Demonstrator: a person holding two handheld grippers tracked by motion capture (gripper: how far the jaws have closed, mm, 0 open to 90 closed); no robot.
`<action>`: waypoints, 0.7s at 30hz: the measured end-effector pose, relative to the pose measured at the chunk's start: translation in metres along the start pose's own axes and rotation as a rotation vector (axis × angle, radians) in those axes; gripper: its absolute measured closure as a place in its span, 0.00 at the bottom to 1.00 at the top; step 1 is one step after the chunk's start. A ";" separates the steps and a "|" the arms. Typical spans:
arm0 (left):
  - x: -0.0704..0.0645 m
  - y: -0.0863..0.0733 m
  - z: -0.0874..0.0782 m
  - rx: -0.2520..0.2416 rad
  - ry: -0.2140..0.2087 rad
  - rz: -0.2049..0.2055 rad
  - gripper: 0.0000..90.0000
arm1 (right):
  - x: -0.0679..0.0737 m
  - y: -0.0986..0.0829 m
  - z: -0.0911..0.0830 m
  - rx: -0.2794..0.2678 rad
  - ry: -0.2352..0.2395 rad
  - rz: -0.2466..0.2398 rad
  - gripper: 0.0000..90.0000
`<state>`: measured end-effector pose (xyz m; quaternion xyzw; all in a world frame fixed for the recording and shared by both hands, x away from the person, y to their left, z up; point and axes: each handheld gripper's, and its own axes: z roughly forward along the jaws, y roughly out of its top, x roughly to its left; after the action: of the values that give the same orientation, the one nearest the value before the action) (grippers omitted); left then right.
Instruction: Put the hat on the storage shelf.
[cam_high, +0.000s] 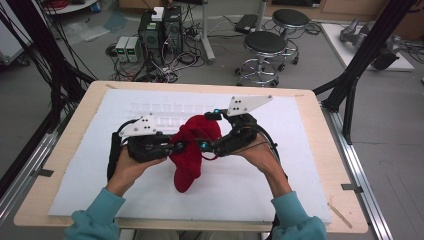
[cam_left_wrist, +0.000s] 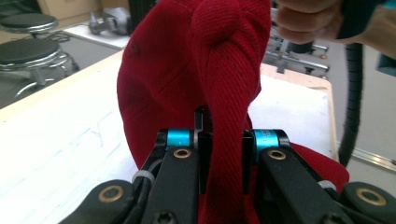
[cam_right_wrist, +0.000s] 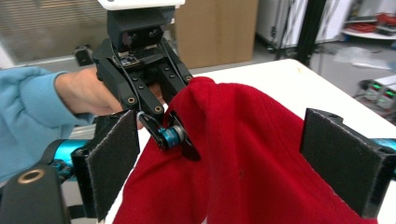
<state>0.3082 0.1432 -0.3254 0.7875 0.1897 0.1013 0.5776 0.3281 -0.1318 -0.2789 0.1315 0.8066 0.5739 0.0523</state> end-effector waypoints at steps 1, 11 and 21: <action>0.000 0.000 -0.001 -0.003 0.008 -0.005 0.94 | 0.002 0.000 -0.001 -0.001 -0.012 -0.003 0.12; 0.010 0.005 -0.004 -0.014 0.094 -0.035 0.94 | 0.027 -0.016 -0.014 -0.017 -0.098 0.006 0.12; 0.011 0.025 -0.005 -0.042 0.159 -0.030 0.94 | 0.042 -0.041 -0.004 -0.010 -0.124 0.054 0.15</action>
<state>0.3210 0.1459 -0.3004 0.7616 0.2447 0.1587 0.5787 0.2801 -0.1369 -0.3134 0.1883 0.7949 0.5701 0.0875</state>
